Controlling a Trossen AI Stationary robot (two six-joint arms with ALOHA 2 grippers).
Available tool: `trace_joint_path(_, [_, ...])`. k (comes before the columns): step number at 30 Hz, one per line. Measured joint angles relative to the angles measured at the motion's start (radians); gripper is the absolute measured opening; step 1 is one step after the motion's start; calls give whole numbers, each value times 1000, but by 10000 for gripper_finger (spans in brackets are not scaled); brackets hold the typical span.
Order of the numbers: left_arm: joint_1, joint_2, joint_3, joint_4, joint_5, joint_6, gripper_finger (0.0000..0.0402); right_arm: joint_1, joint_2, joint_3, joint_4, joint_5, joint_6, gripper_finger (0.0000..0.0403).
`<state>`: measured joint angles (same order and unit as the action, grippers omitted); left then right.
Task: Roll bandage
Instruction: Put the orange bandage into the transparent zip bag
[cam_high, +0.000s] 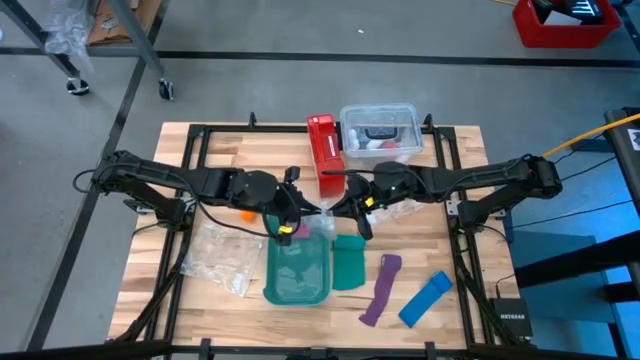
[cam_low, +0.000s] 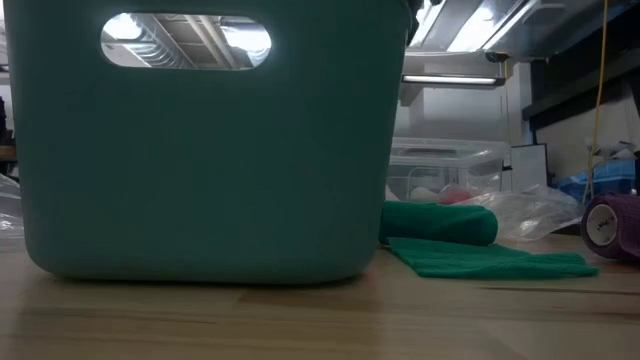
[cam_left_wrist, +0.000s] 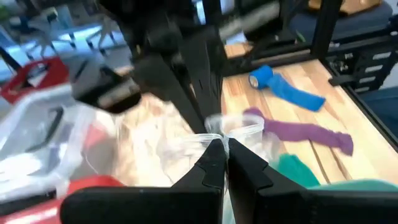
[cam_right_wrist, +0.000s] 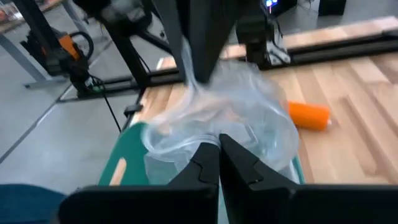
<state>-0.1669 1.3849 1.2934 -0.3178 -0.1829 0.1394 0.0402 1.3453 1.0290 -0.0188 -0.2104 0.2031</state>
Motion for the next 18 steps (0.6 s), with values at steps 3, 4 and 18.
trace_joint_path(3, [0, -3, 0, 50, -6, 37, 11, 0, 0, 0, -56, 0, 1, 2])
trace_joint_path(4, [0, -3, 0, 72, -11, 50, 16, 0, 0, 0, -81, 0, 4, 2])
trace_joint_path(18, [3, -109, 0, 205, -91, 145, 141, 0, -1, 57, -401, 208, -108, 1])
